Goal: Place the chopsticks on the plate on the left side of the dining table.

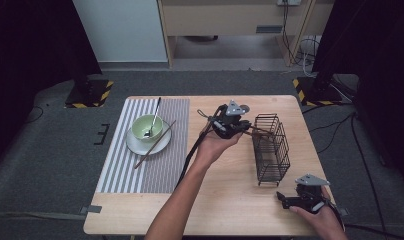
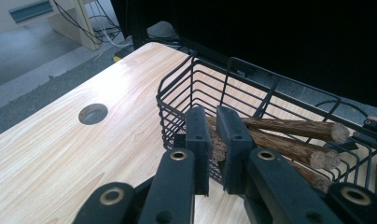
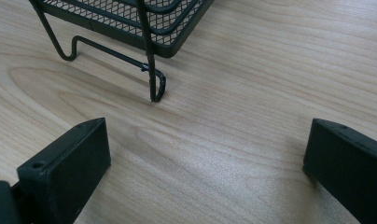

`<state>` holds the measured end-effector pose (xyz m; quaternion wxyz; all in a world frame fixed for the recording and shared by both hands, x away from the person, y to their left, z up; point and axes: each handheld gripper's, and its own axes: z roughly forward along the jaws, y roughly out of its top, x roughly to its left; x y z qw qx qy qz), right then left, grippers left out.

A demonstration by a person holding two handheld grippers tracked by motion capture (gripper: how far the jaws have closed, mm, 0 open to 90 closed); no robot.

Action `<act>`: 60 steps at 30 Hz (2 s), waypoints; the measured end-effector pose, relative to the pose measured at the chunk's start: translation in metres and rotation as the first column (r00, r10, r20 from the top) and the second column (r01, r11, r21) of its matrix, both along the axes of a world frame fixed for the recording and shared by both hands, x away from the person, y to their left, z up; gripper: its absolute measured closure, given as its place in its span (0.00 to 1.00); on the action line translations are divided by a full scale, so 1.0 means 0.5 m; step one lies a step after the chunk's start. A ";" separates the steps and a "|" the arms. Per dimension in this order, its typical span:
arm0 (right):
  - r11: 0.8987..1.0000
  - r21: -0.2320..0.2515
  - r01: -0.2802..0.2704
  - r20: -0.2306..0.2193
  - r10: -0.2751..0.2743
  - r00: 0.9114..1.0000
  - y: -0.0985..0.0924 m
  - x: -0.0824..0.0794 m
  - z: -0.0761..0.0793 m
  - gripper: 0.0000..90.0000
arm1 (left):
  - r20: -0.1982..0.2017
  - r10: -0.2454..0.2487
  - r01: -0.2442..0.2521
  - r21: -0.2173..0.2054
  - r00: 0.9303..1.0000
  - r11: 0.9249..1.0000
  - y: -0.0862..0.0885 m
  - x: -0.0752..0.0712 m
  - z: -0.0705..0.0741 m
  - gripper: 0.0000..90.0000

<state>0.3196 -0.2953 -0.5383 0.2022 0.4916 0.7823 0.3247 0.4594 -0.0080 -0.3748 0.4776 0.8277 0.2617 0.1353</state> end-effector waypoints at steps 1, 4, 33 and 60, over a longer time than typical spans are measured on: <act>1.000 0.001 0.001 -0.001 -0.001 1.000 0.000 0.000 0.000 0.01 | 0.000 -0.001 0.001 -0.001 1.000 1.000 0.000 0.000 0.000 0.93; 1.000 0.000 0.001 -0.001 -0.001 1.000 0.000 0.000 0.000 0.01 | -0.001 -0.006 0.006 -0.009 1.000 1.000 0.002 0.003 0.001 0.93; 1.000 0.001 0.001 -0.001 -0.001 1.000 0.000 0.000 0.000 0.01 | -0.006 -0.012 0.011 -0.186 1.000 0.982 0.093 0.010 0.028 0.93; 1.000 0.001 0.003 -0.001 -0.003 1.000 0.001 0.000 0.000 0.01 | 0.022 -0.015 0.021 -0.302 1.000 0.953 0.136 -0.009 0.063 0.93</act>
